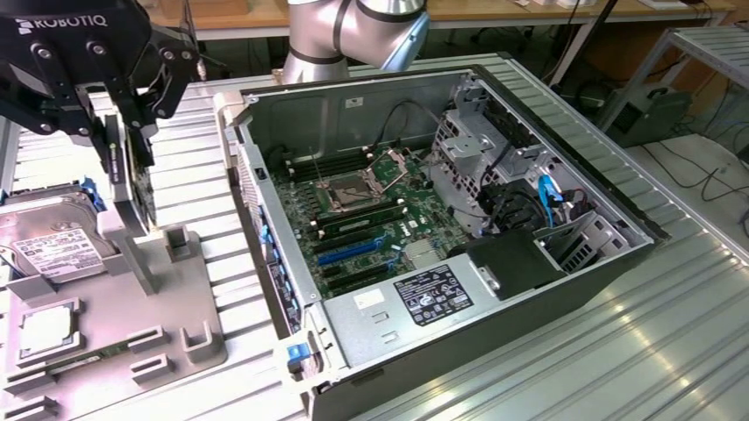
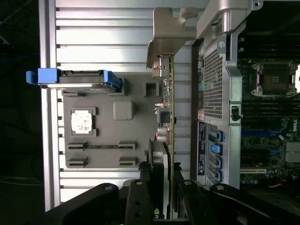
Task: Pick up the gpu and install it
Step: 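Pick up the gpu and move the gpu toward the slot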
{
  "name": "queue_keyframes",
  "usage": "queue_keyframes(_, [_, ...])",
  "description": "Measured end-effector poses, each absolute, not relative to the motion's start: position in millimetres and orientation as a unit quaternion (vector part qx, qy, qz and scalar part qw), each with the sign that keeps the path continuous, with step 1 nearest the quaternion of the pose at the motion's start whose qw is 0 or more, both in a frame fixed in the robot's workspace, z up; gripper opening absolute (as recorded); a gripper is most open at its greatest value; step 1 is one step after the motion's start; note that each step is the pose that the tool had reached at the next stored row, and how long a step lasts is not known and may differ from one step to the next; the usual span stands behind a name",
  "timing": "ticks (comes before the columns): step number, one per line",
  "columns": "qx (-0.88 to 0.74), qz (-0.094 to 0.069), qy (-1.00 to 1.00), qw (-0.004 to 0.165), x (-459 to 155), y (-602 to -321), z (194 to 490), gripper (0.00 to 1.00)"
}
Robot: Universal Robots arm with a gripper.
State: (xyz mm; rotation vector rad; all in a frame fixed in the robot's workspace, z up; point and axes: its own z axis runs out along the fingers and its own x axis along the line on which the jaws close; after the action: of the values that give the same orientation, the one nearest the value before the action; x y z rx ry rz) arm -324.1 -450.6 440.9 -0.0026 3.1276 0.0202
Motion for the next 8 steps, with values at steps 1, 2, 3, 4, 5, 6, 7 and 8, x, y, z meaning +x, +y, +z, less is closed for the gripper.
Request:
queue_keyframes(1, [-0.001, 0.006, 1.0, 0.007, -324.1, -450.6, 441.8, 0.28])
queue_keyframes(2, [-0.001, 0.006, 1.0, 0.007, -324.1, -450.6, 442.6, 0.28])
queue_keyframes(3, [-0.001, 0.006, 1.0, 0.007, -324.1, -450.6, 443.5, 0.28])
queue_keyframes(4, [-0.001, 0.006, 1.0, 0.007, -324.1, -450.6, 444.4, 0.28])
queue_keyframes(5, [-0.001, 0.007, 1.0, 0.007, -324.1, -450.6, 445.3, 0.28])
queue_keyframes(6, [-0.001, 0.006, 1.0, 0.007, -324.1, -450.6, 446.2, 0.28])
queue_keyframes(7, [-0.001, 0.006, 1.0, 0.007, -324.1, -450.6, 447.2, 0.28])
queue_keyframes(8, [-0.001, 0.006, 1.0, 0.007, -324.1, -450.6, 448.5, 0.28])
